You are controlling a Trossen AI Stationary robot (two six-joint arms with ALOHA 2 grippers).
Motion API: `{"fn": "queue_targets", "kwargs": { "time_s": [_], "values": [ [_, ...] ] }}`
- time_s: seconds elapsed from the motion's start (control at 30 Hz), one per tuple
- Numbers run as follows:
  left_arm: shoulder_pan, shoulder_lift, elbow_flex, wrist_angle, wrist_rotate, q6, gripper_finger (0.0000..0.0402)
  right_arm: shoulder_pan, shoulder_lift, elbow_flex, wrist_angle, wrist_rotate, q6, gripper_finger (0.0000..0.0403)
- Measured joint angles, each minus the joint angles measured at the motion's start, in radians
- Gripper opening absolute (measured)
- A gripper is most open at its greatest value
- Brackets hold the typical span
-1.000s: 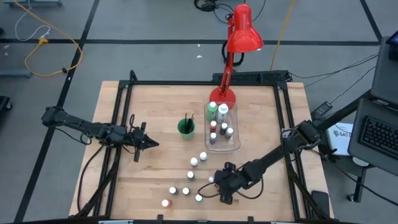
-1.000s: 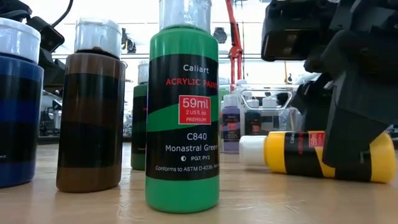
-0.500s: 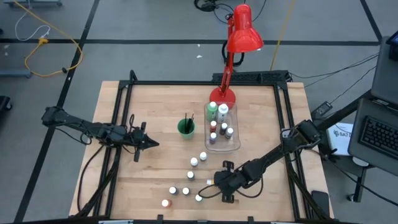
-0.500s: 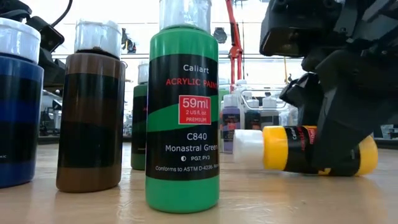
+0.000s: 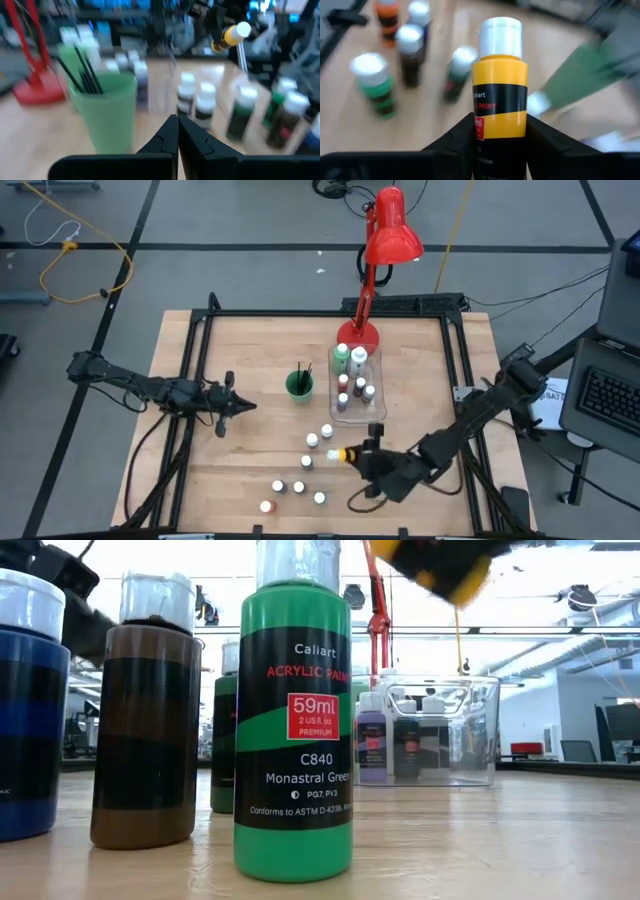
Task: Pick & Place Paint Supplies
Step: Put the yellow paint bottle into the transparent bin
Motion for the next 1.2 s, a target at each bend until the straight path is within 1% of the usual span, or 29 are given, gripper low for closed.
{"fn": "queue_targets", "kwargs": {
  "time_s": [0.03,0.1,0.13,0.17,0.23,0.3,0.37,0.43,0.47,0.6,0.73,0.83,0.93,1.03,1.13,1.2],
  "values": [
    [0.0,0.0,0.0,0.031,-0.015,0.013,0.0006,-0.006,-0.016,-0.01,0.045,0.025,-0.072,0.0122],
    [0.0,0.002,0.0,0.086,-0.039,0.048,0.0006,-0.029,-0.048,-0.048,0.202,0.017,-0.229,0.0119],
    [0.0,0.007,0.0,0.116,-0.04,0.066,0.0006,-0.044,-0.063,-0.077,0.297,-0.003,-0.306,0.0119],
    [0.0,0.016,0.001,0.147,-0.039,0.085,0.0006,-0.062,-0.072,-0.108,0.405,-0.044,-0.383,0.012],
    [0.0,0.043,0.001,0.213,-0.032,0.121,0.0006,-0.1,-0.076,-0.172,0.617,-0.17,-0.501,0.0125],
    [0.0,0.089,0.001,0.302,-0.031,0.147,0.0014,-0.132,-0.075,-0.237,0.761,-0.282,-0.571,0.0128],
    [0.0,0.142,0.001,0.389,-0.03,0.174,0.0031,-0.156,-0.073,-0.291,0.878,-0.366,-0.605,0.0129],
    [0.0,0.208,0.009,0.465,-0.03,0.209,0.0056,-0.176,-0.075,-0.34,0.969,-0.418,-0.615,0.0129],
    [0.0,0.242,0.014,0.49,-0.03,0.224,0.0071,-0.183,-0.076,-0.364,1.004,-0.427,-0.614,0.0129],
    [0.0,0.401,0.06,0.537,-0.014,0.25,0.014,-0.188,-0.074,-0.441,1.085,-0.447,-0.6,0.0128],
    [0.0,0.564,0.126,0.539,-0.012,0.317,0.0205,-0.187,-0.075,-0.448,1.114,-0.451,-0.605,0.0128],
    [0.0,0.667,0.167,0.541,-0.003,0.353,0.0241,-0.19,-0.075,-0.448,1.102,-0.45,-0.613,0.0128],
    [0.0,0.751,0.195,0.575,-0.001,0.356,0.0261,-0.203,-0.075,-0.448,1.086,-0.451,-0.602,0.0128],
    [0.0,0.809,0.217,0.624,-0.001,0.351,0.0268,-0.211,-0.075,-0.448,1.081,-0.451,-0.601,0.0129],
    [0.006,0.847,0.265,0.656,-0.007,0.251,0.0269,-0.226,-0.075,-0.448,1.08,-0.452,-0.6,0.0129],
    [0.012,0.866,0.318,0.635,-0.009,0.193,0.0269,-0.236,-0.075,-0.448,1.078,-0.453,-0.584,0.0129]
  ]
}}
